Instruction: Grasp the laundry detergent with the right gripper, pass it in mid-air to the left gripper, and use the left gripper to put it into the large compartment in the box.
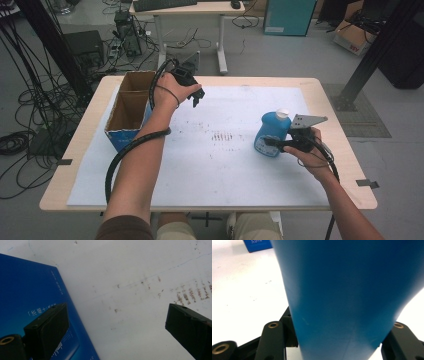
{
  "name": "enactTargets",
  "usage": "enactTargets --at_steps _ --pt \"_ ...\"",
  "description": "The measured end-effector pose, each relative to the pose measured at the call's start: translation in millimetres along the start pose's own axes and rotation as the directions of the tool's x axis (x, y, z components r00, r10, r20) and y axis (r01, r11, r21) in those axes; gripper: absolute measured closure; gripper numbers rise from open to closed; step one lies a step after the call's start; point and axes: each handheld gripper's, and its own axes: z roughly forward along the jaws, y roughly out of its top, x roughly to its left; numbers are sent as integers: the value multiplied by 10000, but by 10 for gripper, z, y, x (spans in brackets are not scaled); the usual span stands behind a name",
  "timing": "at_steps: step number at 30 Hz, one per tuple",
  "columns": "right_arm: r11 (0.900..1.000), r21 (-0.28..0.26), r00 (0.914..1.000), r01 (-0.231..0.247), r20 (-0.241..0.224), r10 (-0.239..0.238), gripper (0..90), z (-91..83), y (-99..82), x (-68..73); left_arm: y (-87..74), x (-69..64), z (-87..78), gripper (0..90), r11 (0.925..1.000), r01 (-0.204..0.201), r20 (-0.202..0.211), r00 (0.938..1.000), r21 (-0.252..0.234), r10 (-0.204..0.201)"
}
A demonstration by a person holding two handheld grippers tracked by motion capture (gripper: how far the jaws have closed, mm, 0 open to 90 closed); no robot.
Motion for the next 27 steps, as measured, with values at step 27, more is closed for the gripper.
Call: enactTargets --at_steps 27 --pt "10000 42 10000 -31 26 31 439 -5 0 8 7 -24 -40 57 10000 -61 -58 10000 -54 61"
